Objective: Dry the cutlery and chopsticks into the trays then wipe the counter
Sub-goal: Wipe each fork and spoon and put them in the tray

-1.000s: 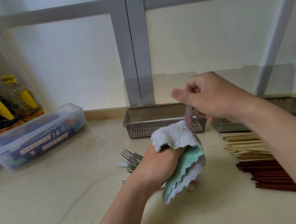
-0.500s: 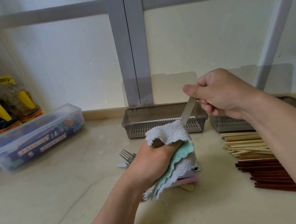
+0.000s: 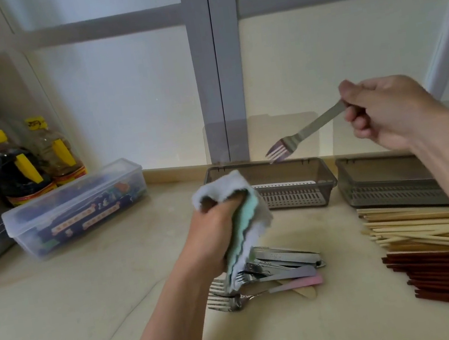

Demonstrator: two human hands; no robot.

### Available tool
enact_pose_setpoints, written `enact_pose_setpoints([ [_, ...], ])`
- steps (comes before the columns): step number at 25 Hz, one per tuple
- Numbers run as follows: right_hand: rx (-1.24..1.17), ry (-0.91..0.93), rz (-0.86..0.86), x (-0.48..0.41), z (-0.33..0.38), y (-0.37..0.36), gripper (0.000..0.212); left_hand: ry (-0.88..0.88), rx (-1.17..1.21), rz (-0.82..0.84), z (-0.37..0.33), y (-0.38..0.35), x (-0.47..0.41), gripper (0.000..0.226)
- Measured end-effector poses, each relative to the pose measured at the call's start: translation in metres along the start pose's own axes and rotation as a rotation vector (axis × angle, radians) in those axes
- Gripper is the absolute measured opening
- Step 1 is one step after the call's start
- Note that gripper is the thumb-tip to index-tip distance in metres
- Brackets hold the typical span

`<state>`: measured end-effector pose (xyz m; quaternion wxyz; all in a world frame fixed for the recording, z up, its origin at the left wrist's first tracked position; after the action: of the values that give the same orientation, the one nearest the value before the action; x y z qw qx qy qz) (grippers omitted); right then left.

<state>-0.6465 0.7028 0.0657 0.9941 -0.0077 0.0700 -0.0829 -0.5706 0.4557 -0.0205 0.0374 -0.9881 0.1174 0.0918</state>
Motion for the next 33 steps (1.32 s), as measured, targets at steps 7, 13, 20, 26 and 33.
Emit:
enact_pose_setpoints([
  [7, 0.263, -0.026, 0.097, -0.037, -0.086, -0.067, 0.01, 0.191, 0.333, -0.504, 0.015, 0.059, 0.011, 0.062],
  [13, 0.573, -0.092, 0.042, -0.06, -0.122, -0.067, 0.011, 0.193, 0.378, -0.556, 0.025, 0.076, 0.008, 0.065],
  [20, 1.031, 0.213, 0.17, -0.01, -0.071, -0.097, 0.014, 0.21, 0.387, -0.545, 0.031, 0.078, 0.005, 0.052],
  [26, 1.163, 0.046, 0.763, 0.101, -0.088, -0.127, 0.007, 0.217, 0.31, -0.539, 0.024, 0.06, 0.012, 0.069],
  [33, 1.472, -0.093, 0.854, 0.122, -0.116, -0.113, 0.032, 0.252, 0.236, -0.523, 0.031, 0.058, 0.015, 0.038],
])
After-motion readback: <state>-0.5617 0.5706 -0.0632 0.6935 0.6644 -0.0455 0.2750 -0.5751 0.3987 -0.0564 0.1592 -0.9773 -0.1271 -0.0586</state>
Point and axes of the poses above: each hand's wrist, its own x-axis away from the middle knuckle, its own y-axis out of the back of the hand, z = x × y, the point moved 9 cm from there along -x, towards the middle knuckle, and after that the axes turned 5 degrees about -x, right-handed, at the moved point
